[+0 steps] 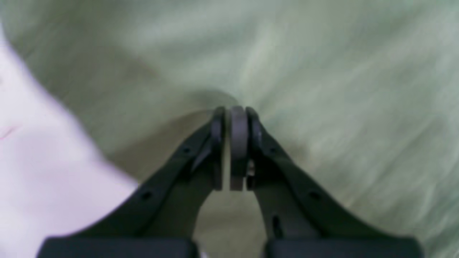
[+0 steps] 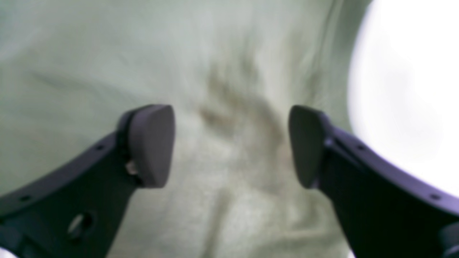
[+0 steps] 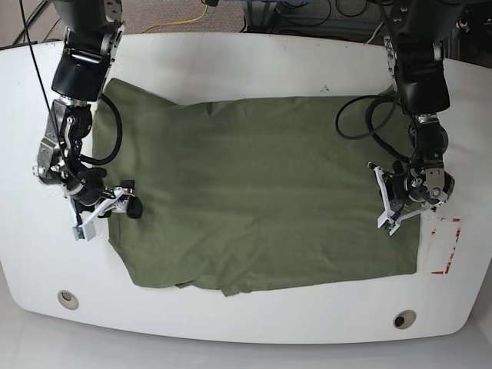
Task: Layout the t-shirt on the table in an organized manner, then fold the t-shirt properly
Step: 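Grasp the shirt edges and pull them outward to smooth it, then grasp the shirt's shoulder with the right gripper and fold it inward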
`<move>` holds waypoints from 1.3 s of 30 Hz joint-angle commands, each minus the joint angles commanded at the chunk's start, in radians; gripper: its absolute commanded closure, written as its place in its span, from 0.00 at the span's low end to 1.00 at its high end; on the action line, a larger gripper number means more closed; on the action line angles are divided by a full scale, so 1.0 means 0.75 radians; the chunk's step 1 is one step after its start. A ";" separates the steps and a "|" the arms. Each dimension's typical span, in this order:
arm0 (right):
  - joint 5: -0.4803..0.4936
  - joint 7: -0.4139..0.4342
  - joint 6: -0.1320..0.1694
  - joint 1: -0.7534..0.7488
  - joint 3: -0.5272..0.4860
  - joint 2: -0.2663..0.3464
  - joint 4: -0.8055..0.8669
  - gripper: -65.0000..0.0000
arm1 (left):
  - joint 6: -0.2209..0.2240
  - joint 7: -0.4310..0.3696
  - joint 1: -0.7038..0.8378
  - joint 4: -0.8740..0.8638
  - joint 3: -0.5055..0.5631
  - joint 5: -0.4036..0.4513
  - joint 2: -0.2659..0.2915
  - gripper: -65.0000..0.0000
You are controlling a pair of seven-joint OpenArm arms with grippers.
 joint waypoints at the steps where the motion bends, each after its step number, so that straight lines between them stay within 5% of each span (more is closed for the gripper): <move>1: -0.002 -0.031 0.000 -0.029 0.025 -0.002 0.049 0.24 | 0.000 0.010 0.012 0.041 0.000 0.000 -0.002 0.84; 8: -0.002 -0.219 0.006 -0.317 0.266 -0.045 0.393 0.24 | 0.000 0.145 0.151 0.401 -0.002 0.002 -0.004 0.59; 16: -0.002 -0.231 0.014 -0.597 0.419 -0.102 0.509 0.24 | 0.000 0.174 0.295 0.632 -0.002 0.002 -0.004 0.58; 22: -0.014 -0.223 0.119 -0.708 0.419 -0.162 0.503 0.24 | 0.000 0.174 0.376 0.655 -0.002 0.002 -0.004 0.59; 35: -0.014 -0.102 0.133 -0.732 0.409 -0.174 0.256 0.25 | 0.000 0.174 0.434 0.657 -0.004 0.002 -0.006 0.59; 39: -0.004 -0.106 0.182 -0.728 0.399 -0.180 0.256 0.43 | 0.000 0.174 0.438 0.659 -0.004 0.002 -0.008 0.59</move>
